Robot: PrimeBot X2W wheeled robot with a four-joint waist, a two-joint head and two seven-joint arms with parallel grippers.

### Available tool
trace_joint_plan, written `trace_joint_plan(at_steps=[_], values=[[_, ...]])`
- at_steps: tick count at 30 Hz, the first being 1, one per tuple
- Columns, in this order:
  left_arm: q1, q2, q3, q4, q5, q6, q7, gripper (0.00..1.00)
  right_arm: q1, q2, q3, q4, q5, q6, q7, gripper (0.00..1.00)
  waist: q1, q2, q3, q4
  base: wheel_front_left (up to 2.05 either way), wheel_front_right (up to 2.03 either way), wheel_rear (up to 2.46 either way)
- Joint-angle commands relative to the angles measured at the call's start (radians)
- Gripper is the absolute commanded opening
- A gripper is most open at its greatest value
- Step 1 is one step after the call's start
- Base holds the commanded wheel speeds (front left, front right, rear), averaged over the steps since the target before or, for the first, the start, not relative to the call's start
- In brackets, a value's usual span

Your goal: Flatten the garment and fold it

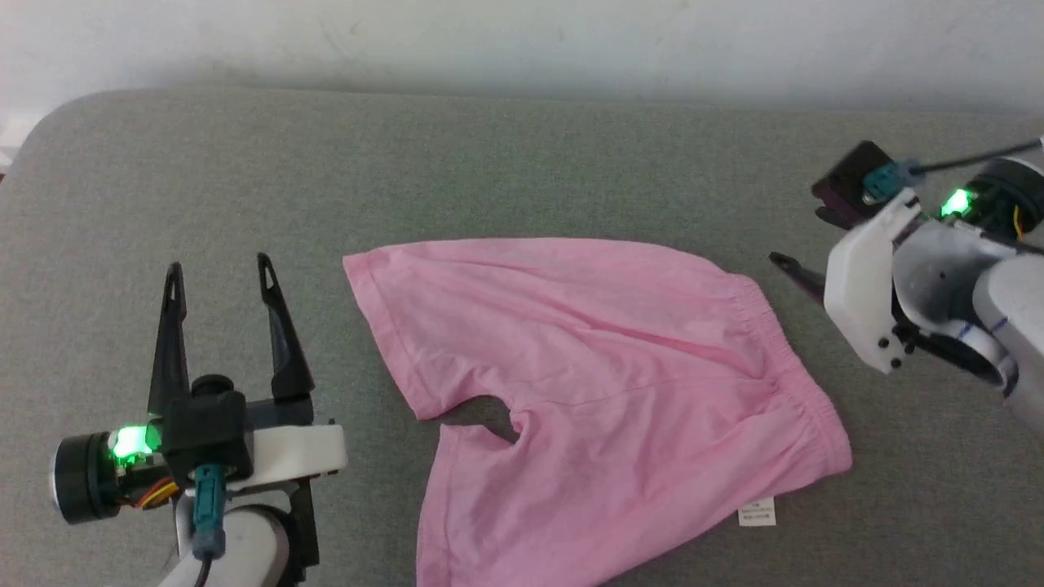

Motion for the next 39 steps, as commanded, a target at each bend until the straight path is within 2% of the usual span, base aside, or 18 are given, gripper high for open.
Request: trace_joint_plan(at_steps=[1, 3, 7, 12, 18, 22, 23, 24, 31, 32, 39], values=[[0.017, -0.019, 0.017, -0.002, 0.024, -0.002, -0.005, 1.0, -0.04, 0.005, 0.021, 0.008, 0.029, -0.001, 0.03, 1.0, -0.0001, 0.0, 0.061, 0.044, 0.0, 0.0, 0.0], [0.029, -0.066, 0.057, -0.01, 0.063, -0.018, -0.005, 1.0, -0.113, 0.01, 0.063, 0.033, 0.081, -0.001, 0.091, 1.0, -0.0001, 0.0, 0.089, 0.06, 0.0, 0.0, 0.0], [0.037, -0.153, 0.11, -0.009, 0.114, -0.079, -0.005, 1.0, -0.221, 0.035, 0.135, 0.091, 0.162, -0.001, 0.155, 1.0, -0.0001, 0.0, 0.144, 0.097, 0.0, 0.0, 0.0], [0.019, -0.238, 0.171, -0.002, 0.164, -0.159, -0.005, 1.0, -0.287, 0.057, 0.226, 0.173, 0.21, -0.001, 0.179, 1.0, -0.0001, 0.0, 0.198, 0.14, 0.0, 0.0, 0.0], [0.001, -0.307, 0.234, 0.012, 0.207, -0.235, -0.005, 1.0, -0.283, 0.067, 0.356, 0.261, 0.222, -0.001, 0.16, 1.0, -0.0001, 0.0, 0.242, 0.168, 0.0, 0.0, 0.0], [0.007, -0.335, 0.277, 0.017, 0.229, -0.27, -0.005, 1.0, -0.275, 0.069, 0.405, 0.274, 0.235, -0.001, 0.149, 1.0, -0.0001, 0.0, 0.248, 0.16, 0.0, 0.0, 0.0], [0.009, -0.34, 0.286, 0.018, 0.234, -0.277, -0.005, 1.0, -0.28, 0.069, 0.41, 0.268, 0.237, -0.001, 0.138, 0.19, -0.0001, 0.0, 0.247, 0.155, 0.0, 0.0, 0.0], [0.013, -0.346, 0.292, 0.018, 0.241, -0.282, -0.005, 1.0, -0.289, 0.068, 0.414, 0.262, 0.241, -0.001, 0.121, 0.0, -0.0001, 0.0, 0.244, 0.149, 0.0, 0.0, 0.0], [0.02, -0.371, 0.329, 0.013, 0.268, -0.324, -0.005, 1.0, -0.428, 0.039, 0.379, 0.283, 0.272, -0.001, -0.055, 0.0, -0.0001, 0.0, 0.239, 0.113, 0.0, 0.0, 0.0], [0.02, -0.371, 0.329, 0.013, 0.268, -0.324, -0.005, 1.0, -0.428, 0.039, 0.379, 0.283, 0.272, -0.001, -0.055, 0.0, -0.0001, 0.0, 0.239, 0.113, 0.0, 0.0, 0.0], [0.001, -0.398, 0.323, 0.0, 0.287, -0.356, -0.005, 1.0, -0.504, 0.01, 0.327, 0.429, 0.299, -0.001, -0.131, 0.0, -0.0001, 0.0, 0.272, 0.124, 0.0, 0.0, 0.0]])
